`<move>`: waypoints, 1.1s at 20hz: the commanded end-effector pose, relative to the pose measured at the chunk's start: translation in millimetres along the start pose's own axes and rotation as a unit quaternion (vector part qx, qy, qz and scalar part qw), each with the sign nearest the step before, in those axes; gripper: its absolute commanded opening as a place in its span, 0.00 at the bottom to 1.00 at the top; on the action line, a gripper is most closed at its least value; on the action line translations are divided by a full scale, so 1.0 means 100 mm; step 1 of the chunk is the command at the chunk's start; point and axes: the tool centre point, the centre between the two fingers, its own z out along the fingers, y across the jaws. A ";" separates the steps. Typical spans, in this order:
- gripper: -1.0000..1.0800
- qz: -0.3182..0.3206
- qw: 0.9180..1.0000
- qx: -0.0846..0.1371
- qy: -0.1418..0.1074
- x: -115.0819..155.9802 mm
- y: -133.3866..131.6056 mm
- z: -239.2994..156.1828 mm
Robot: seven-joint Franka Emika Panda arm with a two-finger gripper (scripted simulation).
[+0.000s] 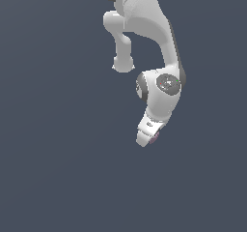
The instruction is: Pick up the object and move it to a goal position.
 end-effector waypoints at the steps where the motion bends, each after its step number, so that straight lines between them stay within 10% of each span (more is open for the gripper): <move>1: 0.00 0.001 1.000 0.000 0.000 0.20 -0.01 -0.07; 22: 0.00 0.001 1.000 0.000 -0.001 1.27 -0.04 -0.43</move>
